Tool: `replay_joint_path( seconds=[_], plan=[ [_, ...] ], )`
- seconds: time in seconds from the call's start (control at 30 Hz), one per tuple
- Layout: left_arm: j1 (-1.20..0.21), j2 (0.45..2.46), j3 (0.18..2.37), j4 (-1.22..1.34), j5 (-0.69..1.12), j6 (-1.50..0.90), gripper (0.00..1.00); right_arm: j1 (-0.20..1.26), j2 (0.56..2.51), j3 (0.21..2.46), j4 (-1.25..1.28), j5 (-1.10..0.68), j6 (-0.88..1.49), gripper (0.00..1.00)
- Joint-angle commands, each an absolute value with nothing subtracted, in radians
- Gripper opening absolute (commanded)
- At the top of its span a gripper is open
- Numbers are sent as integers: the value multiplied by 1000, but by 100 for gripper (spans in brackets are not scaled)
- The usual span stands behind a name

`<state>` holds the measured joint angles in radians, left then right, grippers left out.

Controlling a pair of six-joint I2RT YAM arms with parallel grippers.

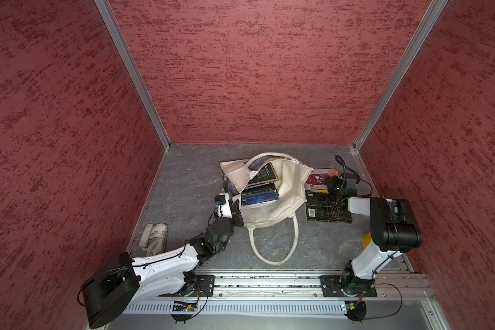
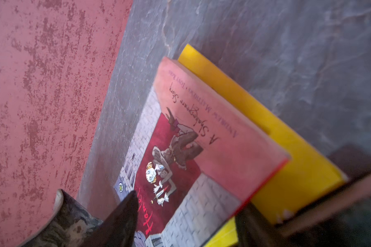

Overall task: Take out the books from the canvas bag
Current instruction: Place the book on the book, then pick up the book from the canvas bag.

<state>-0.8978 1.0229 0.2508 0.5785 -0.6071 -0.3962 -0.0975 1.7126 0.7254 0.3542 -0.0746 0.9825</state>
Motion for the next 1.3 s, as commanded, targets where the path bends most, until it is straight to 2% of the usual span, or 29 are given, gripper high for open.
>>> replay_joint_path(
  seconds=[0.0, 0.2, 0.47, 0.63, 0.9, 1.27],
  plan=[
    [-890, 1021, 272, 557, -623, -394, 0, -106, 1674, 737, 283, -56, 964, 82],
    [-891, 1019, 272, 557, -622, -393, 0, -106, 1558, 686, 270, -81, 985, 98],
    [-891, 1014, 272, 555, -617, -397, 0, -89, 1313, 634, 245, -131, 998, 99],
    [-891, 1018, 271, 558, -618, -395, 0, 44, 1245, 649, 202, -128, 937, 99],
    [-891, 1013, 264, 560, -622, -390, 0, 282, 1119, 601, 216, 13, 925, 99],
    [-890, 1032, 272, 564, -604, -394, 0, 543, 1092, 522, 356, 77, 902, 99]
  ],
)
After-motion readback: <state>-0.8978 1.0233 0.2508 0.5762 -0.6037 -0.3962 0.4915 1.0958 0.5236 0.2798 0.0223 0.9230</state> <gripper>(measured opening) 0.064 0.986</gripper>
